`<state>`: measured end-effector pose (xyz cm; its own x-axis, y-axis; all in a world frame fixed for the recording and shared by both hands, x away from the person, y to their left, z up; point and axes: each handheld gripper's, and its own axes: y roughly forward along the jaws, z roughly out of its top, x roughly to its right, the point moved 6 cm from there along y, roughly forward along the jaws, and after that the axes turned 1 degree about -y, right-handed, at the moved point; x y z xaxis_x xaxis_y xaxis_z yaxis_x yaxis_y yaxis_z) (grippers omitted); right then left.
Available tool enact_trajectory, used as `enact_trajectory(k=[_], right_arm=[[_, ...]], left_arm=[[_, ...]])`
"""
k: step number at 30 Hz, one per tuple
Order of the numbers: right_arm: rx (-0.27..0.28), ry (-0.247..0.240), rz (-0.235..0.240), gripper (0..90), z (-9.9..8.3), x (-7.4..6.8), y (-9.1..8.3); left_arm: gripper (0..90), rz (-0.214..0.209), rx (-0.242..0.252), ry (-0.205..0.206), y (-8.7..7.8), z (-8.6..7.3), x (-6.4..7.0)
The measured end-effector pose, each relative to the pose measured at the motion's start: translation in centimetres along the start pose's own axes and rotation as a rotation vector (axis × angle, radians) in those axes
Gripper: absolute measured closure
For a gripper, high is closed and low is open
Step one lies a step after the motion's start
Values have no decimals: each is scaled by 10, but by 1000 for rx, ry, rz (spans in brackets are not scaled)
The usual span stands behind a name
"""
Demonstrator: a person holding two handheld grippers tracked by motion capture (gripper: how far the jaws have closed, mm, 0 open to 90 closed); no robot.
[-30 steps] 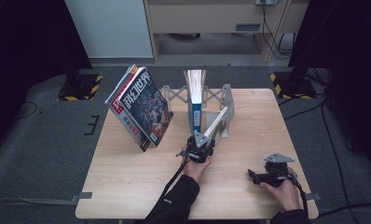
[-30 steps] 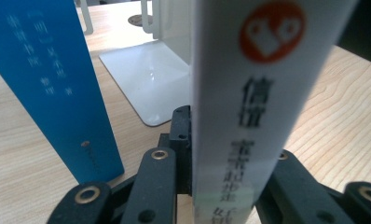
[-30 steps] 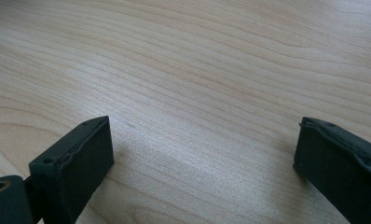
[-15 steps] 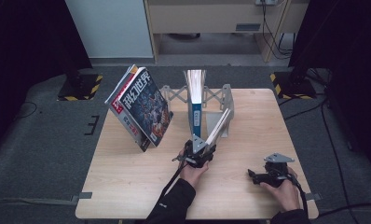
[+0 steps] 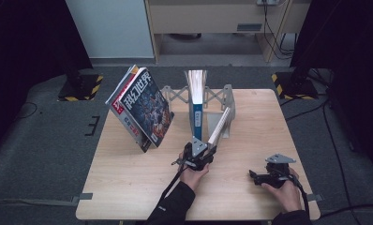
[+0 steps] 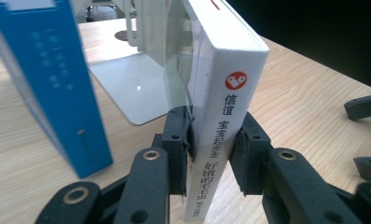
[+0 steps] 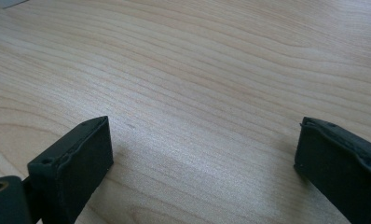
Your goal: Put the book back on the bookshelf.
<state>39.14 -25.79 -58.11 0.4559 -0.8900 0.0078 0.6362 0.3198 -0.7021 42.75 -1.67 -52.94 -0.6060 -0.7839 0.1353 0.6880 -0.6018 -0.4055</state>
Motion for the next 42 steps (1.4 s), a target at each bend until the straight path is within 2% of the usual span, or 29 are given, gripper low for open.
enact_trajectory(k=[7,11,16,24,27,32,42], right_arm=[[0,0,0,44,0,0,0],[0,0,0,44,0,0,0],[-1,0,0,44,0,0,0],[0,0,0,44,0,0,0],[0,0,0,44,0,0,0],[0,0,0,44,0,0,0],[-1,1,0,44,0,0,0]], left_arm=[[652,-12,36,-9,16,3,6],[636,-21,18,10,21,6,7],[628,-38,2,37,18,4,8],[665,-66,-15,95,8,4,17],[670,-70,-27,87,9,5,18],[661,-77,-15,65,16,9,18],[641,-44,-25,63,39,21,16]])
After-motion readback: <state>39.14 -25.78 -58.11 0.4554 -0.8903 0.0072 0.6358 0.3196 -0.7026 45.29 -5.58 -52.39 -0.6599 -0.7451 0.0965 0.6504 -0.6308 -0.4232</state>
